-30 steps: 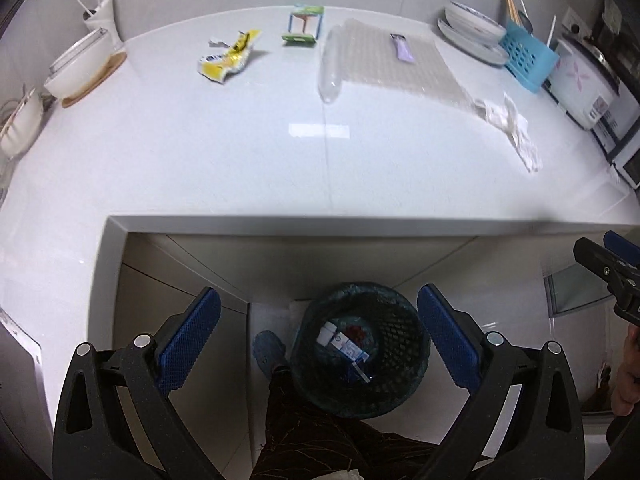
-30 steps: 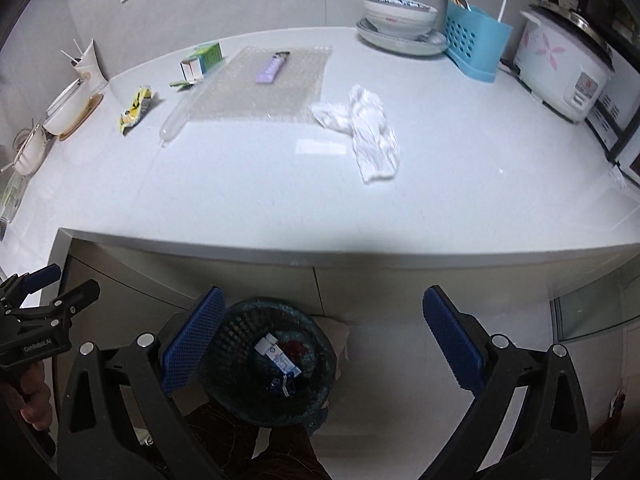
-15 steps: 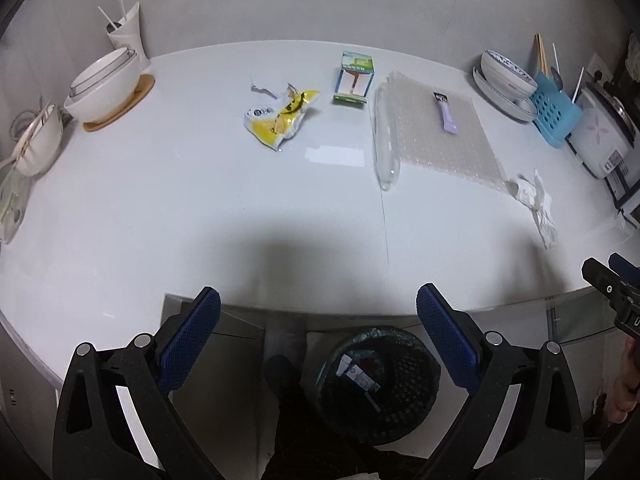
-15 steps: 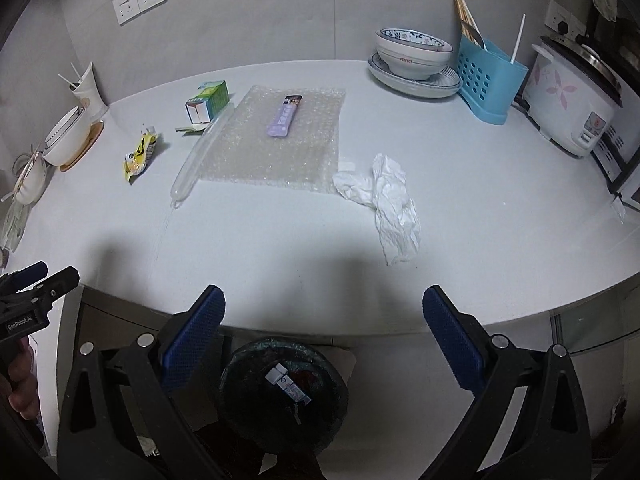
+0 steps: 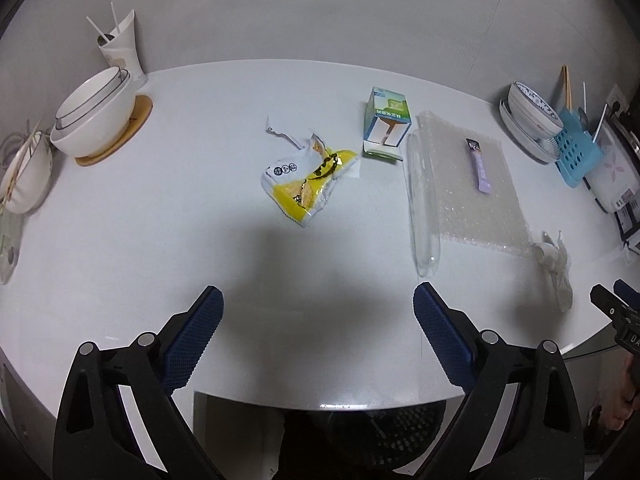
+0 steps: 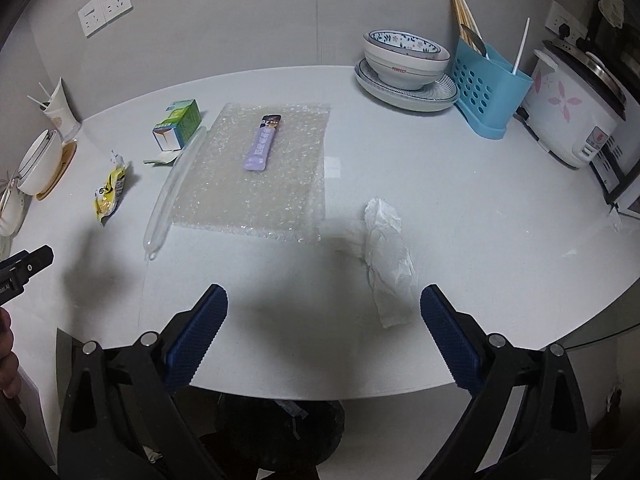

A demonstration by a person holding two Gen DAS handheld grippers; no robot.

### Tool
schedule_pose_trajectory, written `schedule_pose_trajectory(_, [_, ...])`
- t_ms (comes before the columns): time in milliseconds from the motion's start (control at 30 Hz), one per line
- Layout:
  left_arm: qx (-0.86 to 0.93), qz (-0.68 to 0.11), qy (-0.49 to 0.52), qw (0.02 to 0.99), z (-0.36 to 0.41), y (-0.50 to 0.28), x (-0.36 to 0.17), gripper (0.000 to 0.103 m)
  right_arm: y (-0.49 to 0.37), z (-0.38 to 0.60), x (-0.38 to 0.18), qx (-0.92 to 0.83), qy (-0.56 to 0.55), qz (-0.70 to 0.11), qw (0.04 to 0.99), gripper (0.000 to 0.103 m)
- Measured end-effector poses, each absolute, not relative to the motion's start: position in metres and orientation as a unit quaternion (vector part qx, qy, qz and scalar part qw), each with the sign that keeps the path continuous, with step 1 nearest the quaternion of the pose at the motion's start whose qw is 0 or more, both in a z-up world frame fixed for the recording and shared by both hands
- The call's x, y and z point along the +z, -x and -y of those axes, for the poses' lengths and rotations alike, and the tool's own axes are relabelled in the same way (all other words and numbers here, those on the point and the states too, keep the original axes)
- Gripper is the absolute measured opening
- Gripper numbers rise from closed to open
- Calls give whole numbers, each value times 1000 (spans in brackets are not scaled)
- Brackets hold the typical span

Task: Collect trash
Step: 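Raise both tools back up toward the counter items, then grasp the yellow snack bag with the left tool while the right tool grasps the white tissue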

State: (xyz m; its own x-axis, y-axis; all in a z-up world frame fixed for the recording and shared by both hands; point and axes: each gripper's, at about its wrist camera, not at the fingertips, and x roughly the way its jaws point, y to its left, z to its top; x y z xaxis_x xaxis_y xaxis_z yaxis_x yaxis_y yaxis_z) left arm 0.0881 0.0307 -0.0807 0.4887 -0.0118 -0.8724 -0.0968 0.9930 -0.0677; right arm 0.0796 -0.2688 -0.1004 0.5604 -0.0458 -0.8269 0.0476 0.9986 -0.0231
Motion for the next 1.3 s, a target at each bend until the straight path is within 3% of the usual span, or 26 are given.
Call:
schedule_pose_trajectory(867, [23,-561,32,827,-61,-226,-151,87,-165,309,-157,-76,-29,-570,817,69])
schedule_pose_trajectory(1000, [19,-569,27,822,-60,-235,-159,82,-173,310,-167,-76,-35,-589,804,63])
schedule_pose_trajectory(1300, [8,-583,31,812,-66,-245,-170,62,-180,308,-181,-69,-46,-609,789,48])
